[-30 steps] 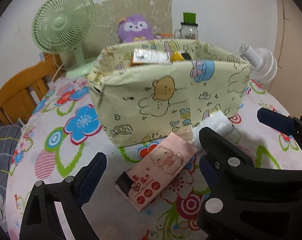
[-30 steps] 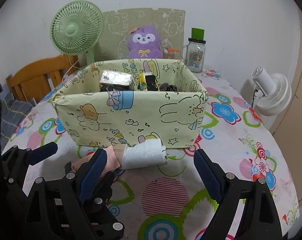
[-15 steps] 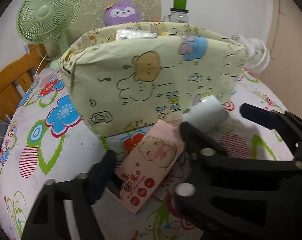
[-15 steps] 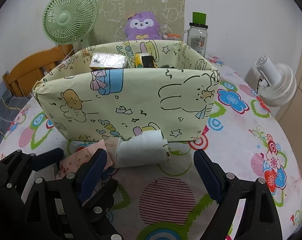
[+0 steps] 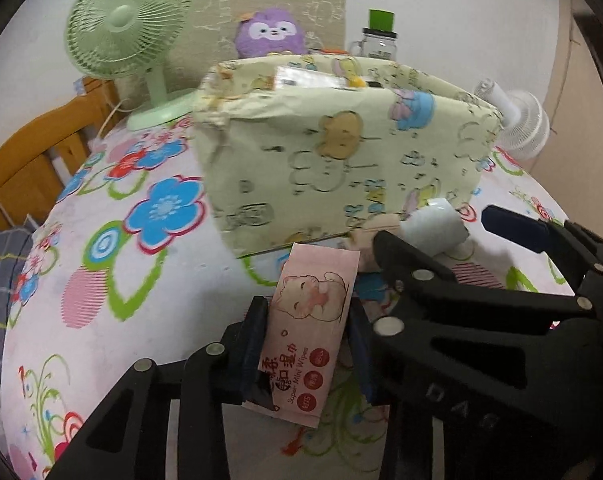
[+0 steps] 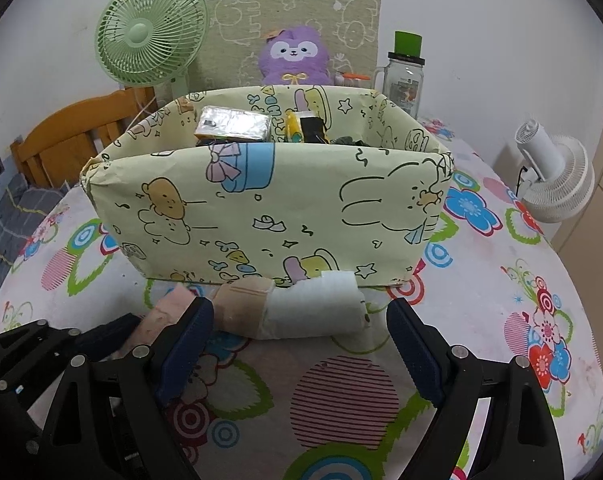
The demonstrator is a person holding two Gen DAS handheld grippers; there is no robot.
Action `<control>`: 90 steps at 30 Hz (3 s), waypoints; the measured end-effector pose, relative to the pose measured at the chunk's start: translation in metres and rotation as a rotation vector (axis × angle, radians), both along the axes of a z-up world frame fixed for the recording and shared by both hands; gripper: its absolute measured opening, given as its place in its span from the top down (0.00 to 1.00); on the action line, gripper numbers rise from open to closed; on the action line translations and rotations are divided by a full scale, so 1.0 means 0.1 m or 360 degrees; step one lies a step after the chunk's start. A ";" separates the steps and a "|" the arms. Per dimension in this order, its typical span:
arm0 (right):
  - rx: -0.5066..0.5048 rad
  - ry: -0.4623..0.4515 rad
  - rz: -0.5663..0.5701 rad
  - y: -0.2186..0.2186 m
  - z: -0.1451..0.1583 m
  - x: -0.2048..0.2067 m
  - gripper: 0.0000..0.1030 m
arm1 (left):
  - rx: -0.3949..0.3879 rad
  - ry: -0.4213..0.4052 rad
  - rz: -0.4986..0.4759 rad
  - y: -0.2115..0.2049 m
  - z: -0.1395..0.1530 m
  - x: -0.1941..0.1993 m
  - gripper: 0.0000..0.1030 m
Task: Organize soft objects
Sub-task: 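Grasp the pink wet-wipe pack with the left tool while the right tool grasps the white roll, then carry the pink wipes and white roll over the fabric box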
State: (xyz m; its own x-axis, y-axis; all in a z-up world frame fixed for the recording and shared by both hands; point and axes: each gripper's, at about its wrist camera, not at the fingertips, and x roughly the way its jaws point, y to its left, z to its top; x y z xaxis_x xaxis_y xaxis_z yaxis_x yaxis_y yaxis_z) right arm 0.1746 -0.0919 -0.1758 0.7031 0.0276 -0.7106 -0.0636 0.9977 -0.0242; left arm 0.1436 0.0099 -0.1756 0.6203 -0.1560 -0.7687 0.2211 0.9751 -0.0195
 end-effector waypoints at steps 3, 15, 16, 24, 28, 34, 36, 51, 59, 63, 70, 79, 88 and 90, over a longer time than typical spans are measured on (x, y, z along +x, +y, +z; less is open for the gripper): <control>-0.0013 0.0018 0.0001 0.03 -0.02 0.03 0.12 | 0.0008 -0.0004 0.0047 0.06 0.00 0.02 0.61; -0.0014 0.0162 0.0022 0.08 -0.09 0.26 0.12 | 0.0012 0.0026 0.0062 0.00 -0.03 0.16 0.62; 0.0001 0.0180 0.0019 0.07 -0.11 0.28 0.12 | 0.0013 0.0027 0.0063 -0.01 -0.04 0.16 0.62; 0.0100 0.0198 0.0097 0.12 -0.14 0.27 0.39 | 0.0039 0.0004 0.0069 -0.04 -0.04 0.15 0.62; 0.0112 0.0189 0.0077 0.10 -0.13 0.23 0.46 | 0.0033 0.0003 0.0064 -0.06 -0.05 0.14 0.63; 0.0113 0.0165 0.0036 -0.01 -0.09 0.12 0.46 | 0.0007 -0.0002 0.0042 -0.14 -0.02 0.06 0.63; 0.0118 0.0147 0.0020 -0.06 -0.06 0.05 0.46 | 0.0003 -0.0018 0.0037 -0.17 0.02 0.02 0.63; 0.0126 -0.0062 -0.0045 -0.28 0.41 -0.46 0.46 | -0.0058 -0.0185 0.0054 -0.29 0.43 -0.36 0.63; 0.0147 -0.0177 -0.0071 -0.37 0.70 -0.73 0.46 | -0.0048 -0.0298 0.0054 -0.36 0.71 -0.59 0.62; 0.0149 -0.0240 -0.0073 -0.40 0.86 -0.86 0.46 | -0.0046 -0.0356 0.0046 -0.39 0.85 -0.70 0.63; 0.0151 -0.0320 -0.0065 -0.43 1.12 -1.04 0.46 | -0.0057 -0.0445 0.0050 -0.42 1.08 -0.83 0.62; 0.0149 -0.0420 -0.0063 -0.45 1.45 -1.21 0.46 | -0.0079 -0.0545 0.0038 -0.45 1.38 -0.94 0.62; 0.0143 -0.0477 -0.0037 -0.45 1.71 -1.23 0.46 | -0.0097 -0.0612 0.0047 -0.43 1.62 -0.94 0.62; 0.0141 -0.0493 -0.0033 -0.44 1.77 -1.21 0.46 | -0.0100 -0.0625 0.0050 -0.43 1.68 -0.91 0.62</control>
State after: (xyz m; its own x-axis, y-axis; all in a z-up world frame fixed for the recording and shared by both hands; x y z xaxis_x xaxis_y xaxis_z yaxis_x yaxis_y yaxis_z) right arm 0.0534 -0.1360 0.0014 0.8865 0.0632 -0.4583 -0.0465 0.9978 0.0476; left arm 0.0526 -0.0331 -0.0076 0.8702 -0.1714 -0.4619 0.1937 0.9811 0.0010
